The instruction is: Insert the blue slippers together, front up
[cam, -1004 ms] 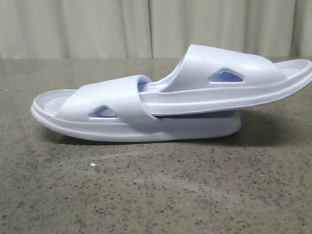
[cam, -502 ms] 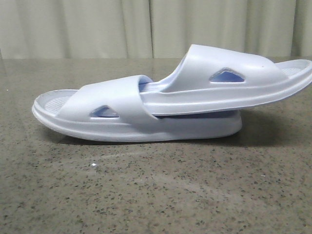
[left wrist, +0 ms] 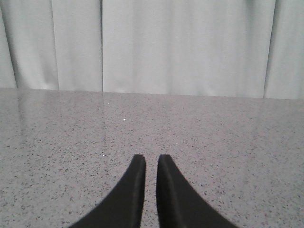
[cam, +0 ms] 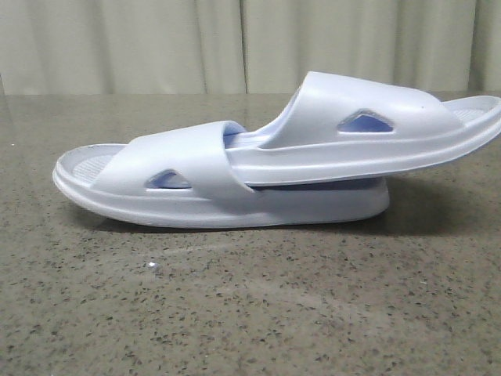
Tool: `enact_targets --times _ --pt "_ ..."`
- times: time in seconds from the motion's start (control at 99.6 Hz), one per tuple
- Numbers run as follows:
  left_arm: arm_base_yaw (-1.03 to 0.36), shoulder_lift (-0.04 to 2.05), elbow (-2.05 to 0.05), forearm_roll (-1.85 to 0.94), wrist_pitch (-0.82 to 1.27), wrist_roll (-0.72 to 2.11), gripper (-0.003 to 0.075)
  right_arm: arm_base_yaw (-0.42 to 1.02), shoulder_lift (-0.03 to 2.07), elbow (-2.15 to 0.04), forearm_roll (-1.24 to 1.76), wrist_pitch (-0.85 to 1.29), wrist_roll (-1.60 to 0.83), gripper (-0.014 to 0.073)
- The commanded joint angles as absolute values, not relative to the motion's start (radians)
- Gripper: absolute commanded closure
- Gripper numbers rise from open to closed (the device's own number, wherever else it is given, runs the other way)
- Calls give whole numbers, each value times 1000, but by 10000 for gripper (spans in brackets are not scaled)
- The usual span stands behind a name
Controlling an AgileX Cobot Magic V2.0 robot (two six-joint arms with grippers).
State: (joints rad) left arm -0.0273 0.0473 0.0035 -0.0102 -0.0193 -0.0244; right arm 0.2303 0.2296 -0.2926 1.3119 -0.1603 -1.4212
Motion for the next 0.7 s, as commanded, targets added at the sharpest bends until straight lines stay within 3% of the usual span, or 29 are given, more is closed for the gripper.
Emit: enact_targets --times 0.0,0.693 --pt "-26 16 12 36 -113 -77 704 229 236 -320 1300 -173 -1430 700" --pt "-26 -34 12 28 -63 -80 704 229 236 -320 1300 -173 -1430 700"
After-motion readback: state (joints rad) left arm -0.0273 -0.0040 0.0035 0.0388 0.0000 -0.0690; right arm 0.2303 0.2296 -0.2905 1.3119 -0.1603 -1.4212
